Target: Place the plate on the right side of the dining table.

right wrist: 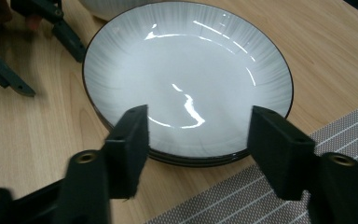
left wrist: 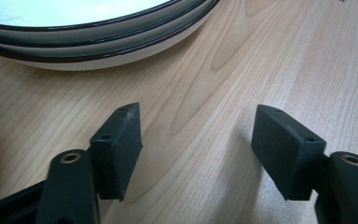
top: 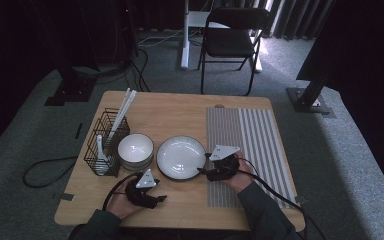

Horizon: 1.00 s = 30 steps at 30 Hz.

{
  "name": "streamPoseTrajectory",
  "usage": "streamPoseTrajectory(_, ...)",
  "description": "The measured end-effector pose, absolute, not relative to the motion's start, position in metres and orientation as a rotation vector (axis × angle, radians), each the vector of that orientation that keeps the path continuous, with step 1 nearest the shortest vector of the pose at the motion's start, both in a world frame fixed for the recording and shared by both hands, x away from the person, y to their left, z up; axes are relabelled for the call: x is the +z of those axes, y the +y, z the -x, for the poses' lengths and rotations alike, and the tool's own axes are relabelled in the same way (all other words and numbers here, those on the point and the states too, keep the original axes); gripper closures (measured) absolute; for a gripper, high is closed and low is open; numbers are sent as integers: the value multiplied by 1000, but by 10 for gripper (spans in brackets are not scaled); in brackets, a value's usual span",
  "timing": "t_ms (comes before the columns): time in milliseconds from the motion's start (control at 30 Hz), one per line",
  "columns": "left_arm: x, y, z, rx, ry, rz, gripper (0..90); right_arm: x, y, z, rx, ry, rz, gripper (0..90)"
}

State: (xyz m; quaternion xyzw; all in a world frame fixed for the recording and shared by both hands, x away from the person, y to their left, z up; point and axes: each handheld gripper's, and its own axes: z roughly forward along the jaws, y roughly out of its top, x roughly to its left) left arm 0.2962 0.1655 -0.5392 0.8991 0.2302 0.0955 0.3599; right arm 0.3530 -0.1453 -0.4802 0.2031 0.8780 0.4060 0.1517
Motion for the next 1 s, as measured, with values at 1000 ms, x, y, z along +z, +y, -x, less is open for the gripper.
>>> streamPoseTrajectory(1000, -516, 157, -290, 381, 581, -2178, 371, -476, -128, -403, 1168, 2498, -716, 633)
